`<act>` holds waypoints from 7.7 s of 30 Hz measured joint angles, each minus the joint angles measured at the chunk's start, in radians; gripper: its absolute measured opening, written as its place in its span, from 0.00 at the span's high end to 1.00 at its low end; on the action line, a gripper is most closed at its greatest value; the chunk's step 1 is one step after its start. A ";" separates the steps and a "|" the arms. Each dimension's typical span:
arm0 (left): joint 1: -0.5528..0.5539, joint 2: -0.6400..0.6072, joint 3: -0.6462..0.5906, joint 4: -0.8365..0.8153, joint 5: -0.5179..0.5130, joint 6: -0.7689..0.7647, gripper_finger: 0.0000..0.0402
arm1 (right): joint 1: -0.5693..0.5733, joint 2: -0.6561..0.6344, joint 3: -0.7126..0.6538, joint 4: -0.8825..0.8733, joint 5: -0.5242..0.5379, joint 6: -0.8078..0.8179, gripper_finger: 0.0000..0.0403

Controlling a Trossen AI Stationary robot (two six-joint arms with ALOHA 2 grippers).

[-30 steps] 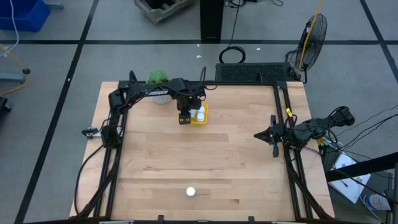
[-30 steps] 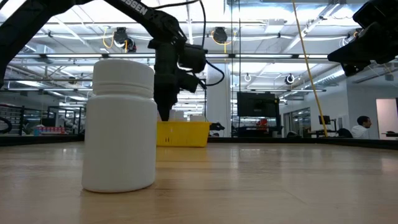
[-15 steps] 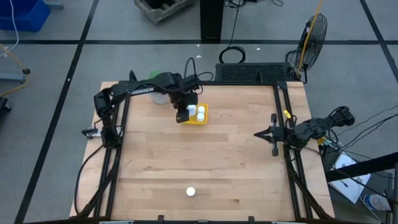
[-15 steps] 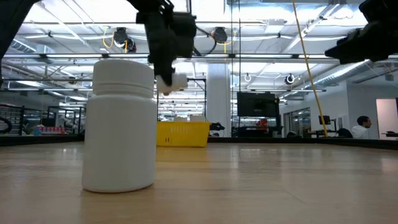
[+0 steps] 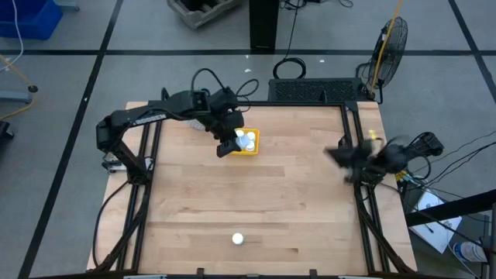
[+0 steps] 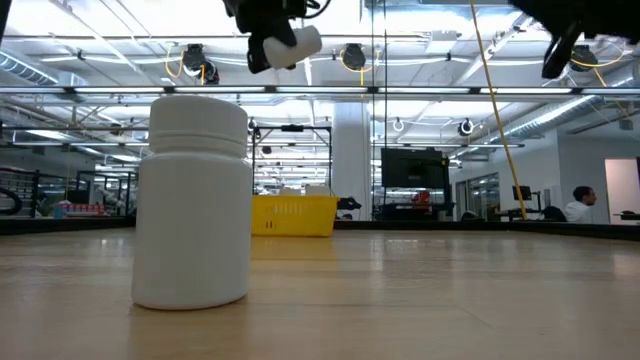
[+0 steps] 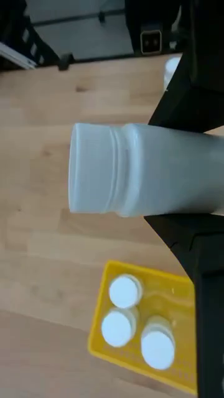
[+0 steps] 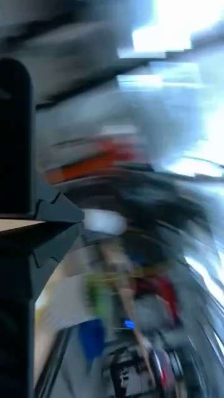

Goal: Pick and place pill bottles into a basket
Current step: Put the top white pill bottle into the yellow basket

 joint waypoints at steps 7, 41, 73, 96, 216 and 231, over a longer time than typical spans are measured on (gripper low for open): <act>-0.047 -0.010 0.000 0.034 -0.009 -0.060 0.53 | -0.004 0.036 -0.137 0.865 0.185 0.262 1.00; -0.103 -0.009 0.000 0.078 -0.037 -0.101 0.53 | -0.197 0.805 0.134 0.647 -0.005 0.892 1.00; -0.115 -0.009 -0.001 0.053 -0.116 -0.095 0.53 | -0.396 1.308 0.668 0.327 -0.418 0.831 0.23; -0.119 -0.010 -0.001 0.057 -0.221 -0.111 0.51 | -0.438 1.354 0.689 0.314 -0.468 0.837 0.65; -0.080 -0.681 -0.888 0.633 -0.303 -0.518 0.13 | -0.644 1.877 1.257 -0.583 -0.546 0.043 0.53; -0.080 -0.680 -0.888 0.633 -0.304 -0.518 0.13 | -0.637 1.876 1.257 -0.568 -0.598 0.015 0.54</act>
